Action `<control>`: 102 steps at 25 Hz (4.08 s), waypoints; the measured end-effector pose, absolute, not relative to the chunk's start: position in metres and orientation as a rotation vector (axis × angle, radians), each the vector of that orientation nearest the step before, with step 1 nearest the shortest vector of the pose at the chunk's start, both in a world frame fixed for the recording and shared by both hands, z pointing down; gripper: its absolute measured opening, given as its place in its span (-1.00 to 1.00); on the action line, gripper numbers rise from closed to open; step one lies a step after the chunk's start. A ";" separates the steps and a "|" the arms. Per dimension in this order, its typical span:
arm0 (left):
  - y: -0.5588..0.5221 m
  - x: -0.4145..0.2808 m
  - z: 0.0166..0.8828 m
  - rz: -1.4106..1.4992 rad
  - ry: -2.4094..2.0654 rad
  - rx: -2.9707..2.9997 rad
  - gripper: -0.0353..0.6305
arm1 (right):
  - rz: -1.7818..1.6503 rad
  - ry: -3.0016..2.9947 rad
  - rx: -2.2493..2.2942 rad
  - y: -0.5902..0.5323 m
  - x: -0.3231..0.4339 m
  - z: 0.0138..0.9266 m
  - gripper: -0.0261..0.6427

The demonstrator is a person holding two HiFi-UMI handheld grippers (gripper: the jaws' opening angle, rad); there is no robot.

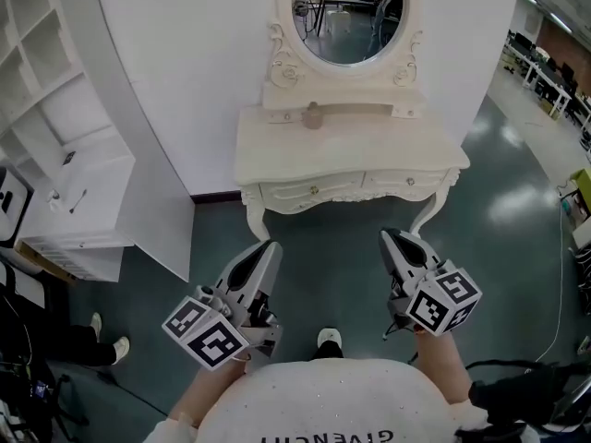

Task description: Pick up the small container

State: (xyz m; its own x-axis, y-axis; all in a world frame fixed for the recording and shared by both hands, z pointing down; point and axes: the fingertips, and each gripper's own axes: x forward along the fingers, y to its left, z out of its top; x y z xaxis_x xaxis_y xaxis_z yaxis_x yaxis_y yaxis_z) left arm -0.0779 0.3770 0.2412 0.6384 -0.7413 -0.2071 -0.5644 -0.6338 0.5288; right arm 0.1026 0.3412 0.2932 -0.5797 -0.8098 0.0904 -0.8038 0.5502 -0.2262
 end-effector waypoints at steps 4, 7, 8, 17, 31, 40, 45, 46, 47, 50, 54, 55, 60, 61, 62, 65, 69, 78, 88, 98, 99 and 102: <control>0.329 -0.060 0.236 -0.598 -1.066 2.435 -0.89 | -0.358 2.777 -1.380 0.289 0.118 0.286 -0.92; 0.301 -0.049 0.234 -0.614 -1.093 2.436 -0.89 | -0.352 2.793 -1.348 0.256 0.129 0.286 -0.92; 0.293 -0.044 0.234 -0.615 -1.100 2.438 -0.89 | -0.349 2.796 -1.339 0.247 0.133 0.286 -0.92; 0.246 -0.020 0.238 -0.631 -1.139 2.409 -0.89 | -0.394 2.826 -1.283 0.198 0.155 0.297 -0.92; 0.243 0.000 0.244 -0.567 -1.145 2.387 -0.89 | -0.539 2.814 -1.309 0.202 0.184 0.333 -0.92; 0.229 0.013 0.255 -0.497 -1.075 2.397 -0.89 | -0.587 2.767 -1.350 0.204 0.196 0.344 -0.92; 0.216 0.022 0.253 -0.488 -1.037 2.425 -0.89 | -0.573 2.734 -1.411 0.196 0.208 0.337 -0.92; 0.213 0.023 0.255 -0.480 -1.033 2.423 -0.89 | -0.573 2.734 -1.411 0.193 0.207 0.336 -0.92; 0.209 0.022 0.259 -0.471 -1.030 2.415 -0.89 | -0.569 2.739 -1.410 0.190 0.206 0.336 -0.92; 0.195 0.019 0.267 -0.461 -1.028 2.376 -0.89 | -0.570 2.763 -1.423 0.179 0.203 0.339 -0.92; 0.169 0.018 0.268 -0.458 -1.020 2.372 -0.89 | -0.616 2.751 -1.437 0.156 0.204 0.349 -0.92; 0.161 0.018 0.269 -0.454 -1.021 2.374 -0.89 | -0.623 2.747 -1.436 0.149 0.203 0.350 -0.92; 0.112 0.012 0.266 -0.459 -1.026 2.361 -0.89 | -0.645 2.745 -1.444 0.102 0.199 0.347 -0.92; 0.101 0.011 0.266 -0.457 -1.021 2.358 -0.89 | -0.655 2.738 -1.448 0.092 0.198 0.348 -0.92; 0.090 0.011 0.268 -0.453 -1.016 2.356 -0.89 | -0.667 2.730 -1.454 0.082 0.197 0.349 -0.92; 0.055 0.006 0.271 -0.442 -1.003 2.350 -0.89 | -0.699 2.715 -1.468 0.051 0.191 0.355 -0.92; 0.005 -0.005 0.267 -0.442 -0.991 2.356 -0.89 | -0.718 2.708 -1.478 0.003 0.179 0.355 -0.92; -0.097 -0.033 0.267 -0.439 -0.949 2.344 -0.89 | -0.756 2.699 -1.501 -0.091 0.144 0.353 -0.92; -0.163 -0.056 0.286 -0.409 -0.828 2.319 -0.89 | -0.729 2.735 -1.560 -0.145 0.113 0.355 -0.92; -0.192 -0.052 0.340 -0.185 -0.777 2.365 -0.89 | -0.741 2.786 -1.612 -0.173 0.084 0.377 -0.92; -0.194 -0.052 0.346 -0.157 -0.772 2.367 -0.89 | -0.756 2.778 -1.622 -0.177 0.082 0.381 -0.92; -0.196 -0.047 0.356 -0.113 -0.738 2.369 -0.89 | -0.830 2.800 -1.607 -0.190 0.071 0.399 -0.92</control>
